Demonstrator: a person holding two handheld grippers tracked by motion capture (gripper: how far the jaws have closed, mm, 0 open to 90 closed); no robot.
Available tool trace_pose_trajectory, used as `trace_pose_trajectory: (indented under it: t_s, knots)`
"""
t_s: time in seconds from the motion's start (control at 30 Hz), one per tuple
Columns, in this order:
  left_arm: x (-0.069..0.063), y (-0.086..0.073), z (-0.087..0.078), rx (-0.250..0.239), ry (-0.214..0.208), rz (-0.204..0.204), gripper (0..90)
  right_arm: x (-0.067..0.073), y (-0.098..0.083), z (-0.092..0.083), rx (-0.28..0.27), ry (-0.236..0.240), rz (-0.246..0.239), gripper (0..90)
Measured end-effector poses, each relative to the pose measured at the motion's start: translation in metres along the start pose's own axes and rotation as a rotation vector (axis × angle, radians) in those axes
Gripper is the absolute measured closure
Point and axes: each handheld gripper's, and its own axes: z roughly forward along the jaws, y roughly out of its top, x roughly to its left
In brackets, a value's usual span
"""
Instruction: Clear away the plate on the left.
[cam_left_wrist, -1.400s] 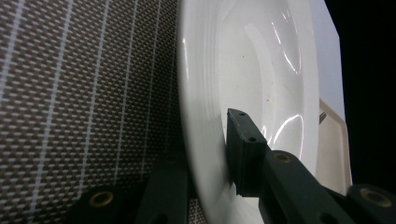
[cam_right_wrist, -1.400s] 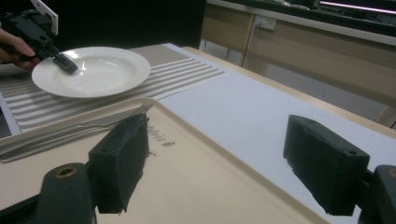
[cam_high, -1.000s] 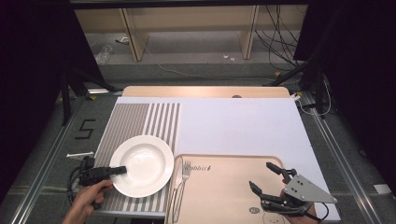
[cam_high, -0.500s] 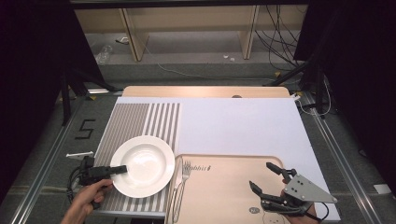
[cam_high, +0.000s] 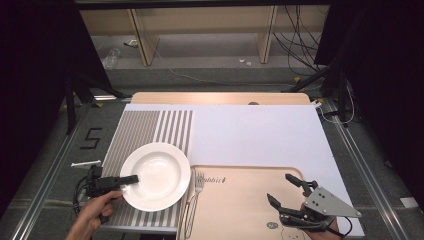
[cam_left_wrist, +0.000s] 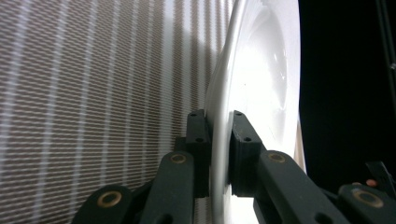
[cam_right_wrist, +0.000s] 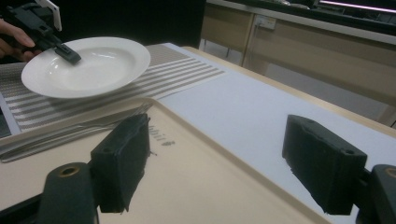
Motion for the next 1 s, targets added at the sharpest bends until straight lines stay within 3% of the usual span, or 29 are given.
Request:
trace_pose_trajectory:
  t_s: [0.1, 0.53, 1.0]
  knots:
    - [-0.003, -0.001, 0.004, 0.013, -0.018, -0.002, 80.7, 0.000, 0.000, 0.000, 0.002, 0.000, -0.001, 23.9]
    - [-0.026, -0.008, 0.023, 0.081, -0.044, 0.065, 80.6, 0.000, 0.000, 0.000, -0.001, -0.002, 0.006, 23.8]
    - [-0.056, -0.016, 0.064, 0.195, -0.063, 0.144, 80.6, -0.001, 0.000, 0.000, 0.001, -0.001, 0.004, 23.9]
